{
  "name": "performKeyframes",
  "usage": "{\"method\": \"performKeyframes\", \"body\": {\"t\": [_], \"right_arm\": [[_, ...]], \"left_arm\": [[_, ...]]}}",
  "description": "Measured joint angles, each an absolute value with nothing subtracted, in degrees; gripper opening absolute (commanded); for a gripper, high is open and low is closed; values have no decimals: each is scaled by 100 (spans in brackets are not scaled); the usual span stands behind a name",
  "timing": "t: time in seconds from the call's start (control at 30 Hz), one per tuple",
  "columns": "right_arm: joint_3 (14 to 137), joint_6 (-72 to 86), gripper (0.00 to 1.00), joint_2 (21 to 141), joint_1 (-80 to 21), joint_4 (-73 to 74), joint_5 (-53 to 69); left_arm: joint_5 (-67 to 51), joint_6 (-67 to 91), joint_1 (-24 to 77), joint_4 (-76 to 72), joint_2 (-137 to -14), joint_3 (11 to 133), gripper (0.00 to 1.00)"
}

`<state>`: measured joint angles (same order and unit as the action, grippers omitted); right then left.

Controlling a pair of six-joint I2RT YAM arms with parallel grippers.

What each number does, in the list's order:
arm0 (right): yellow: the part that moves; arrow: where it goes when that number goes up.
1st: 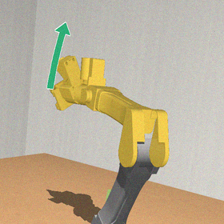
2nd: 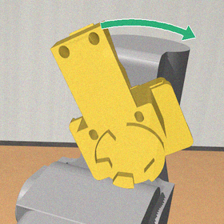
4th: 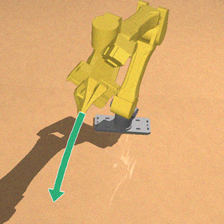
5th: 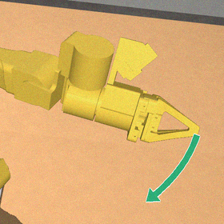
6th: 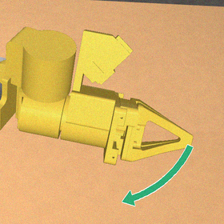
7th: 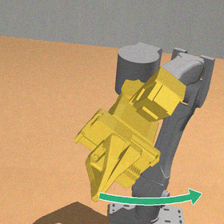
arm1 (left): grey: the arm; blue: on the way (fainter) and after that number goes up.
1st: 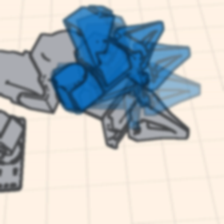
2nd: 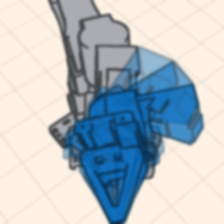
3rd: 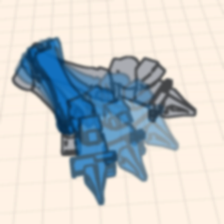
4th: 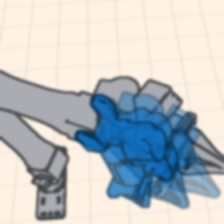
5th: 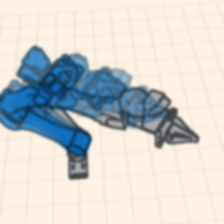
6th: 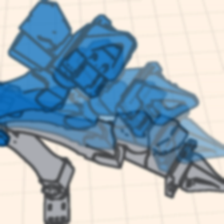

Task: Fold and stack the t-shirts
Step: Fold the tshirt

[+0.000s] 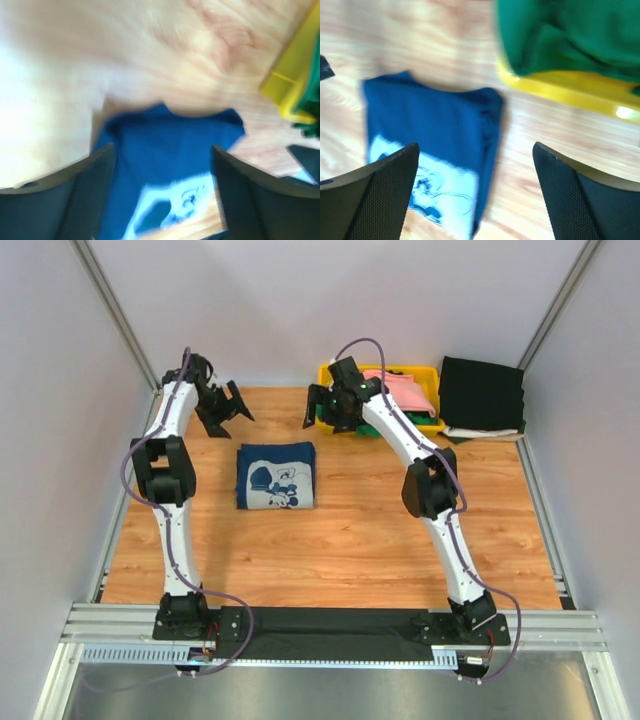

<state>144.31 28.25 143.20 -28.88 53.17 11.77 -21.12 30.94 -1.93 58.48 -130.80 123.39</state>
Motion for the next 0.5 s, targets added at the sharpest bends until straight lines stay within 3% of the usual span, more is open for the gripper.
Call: {"method": "performKeyframes", "body": {"t": [0.07, 0.17, 0.33, 0.43, 0.5], "right_arm": [[14027, 2821, 96, 14219, -2794, 5282, 1041], [12700, 2818, 94, 13618, -2744, 4904, 893], [11006, 2823, 84, 12516, -3002, 4156, 1175], [10639, 2882, 66, 12079, -3291, 3487, 1776], [10418, 2987, 53, 11931, -3433, 2943, 2226]], "left_arm": [[-2224, 3004, -224, 5822, -13506, 12604, 100], [-2257, 2917, -235, 5872, -13351, 12040, 100], [-2038, 2871, -183, 5452, -11705, 10228, 95], [-1787, 2834, -102, 5041, -10302, 9214, 83], [-1737, 2829, -3, 4661, -9524, 8602, 70]]}}
